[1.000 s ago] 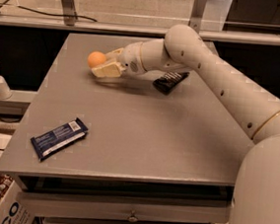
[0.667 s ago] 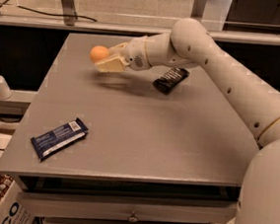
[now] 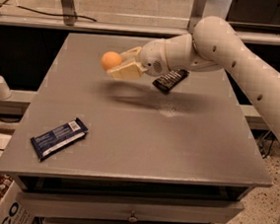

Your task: Move orange near rxbar blueberry

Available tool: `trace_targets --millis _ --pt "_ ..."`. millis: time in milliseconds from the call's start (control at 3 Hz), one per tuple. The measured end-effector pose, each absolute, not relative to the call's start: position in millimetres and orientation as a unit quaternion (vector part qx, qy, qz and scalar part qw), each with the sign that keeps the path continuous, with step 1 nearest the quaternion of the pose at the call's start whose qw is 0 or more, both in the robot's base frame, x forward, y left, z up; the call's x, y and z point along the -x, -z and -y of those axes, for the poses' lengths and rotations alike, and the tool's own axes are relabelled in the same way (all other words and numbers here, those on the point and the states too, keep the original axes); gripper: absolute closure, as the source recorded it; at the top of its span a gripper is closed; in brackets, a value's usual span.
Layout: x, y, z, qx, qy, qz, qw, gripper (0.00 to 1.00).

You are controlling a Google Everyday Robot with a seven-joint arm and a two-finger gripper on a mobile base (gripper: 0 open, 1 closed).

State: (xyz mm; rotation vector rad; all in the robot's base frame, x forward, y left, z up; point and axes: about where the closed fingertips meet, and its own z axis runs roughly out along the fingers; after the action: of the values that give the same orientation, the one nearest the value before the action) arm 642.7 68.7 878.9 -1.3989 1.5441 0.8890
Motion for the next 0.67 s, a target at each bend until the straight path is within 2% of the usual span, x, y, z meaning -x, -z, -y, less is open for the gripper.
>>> trace_targets --millis 667 --pt "-558.6 -880.2 -40.5 0.581 -0.395 -0.604 0.376 1.00"
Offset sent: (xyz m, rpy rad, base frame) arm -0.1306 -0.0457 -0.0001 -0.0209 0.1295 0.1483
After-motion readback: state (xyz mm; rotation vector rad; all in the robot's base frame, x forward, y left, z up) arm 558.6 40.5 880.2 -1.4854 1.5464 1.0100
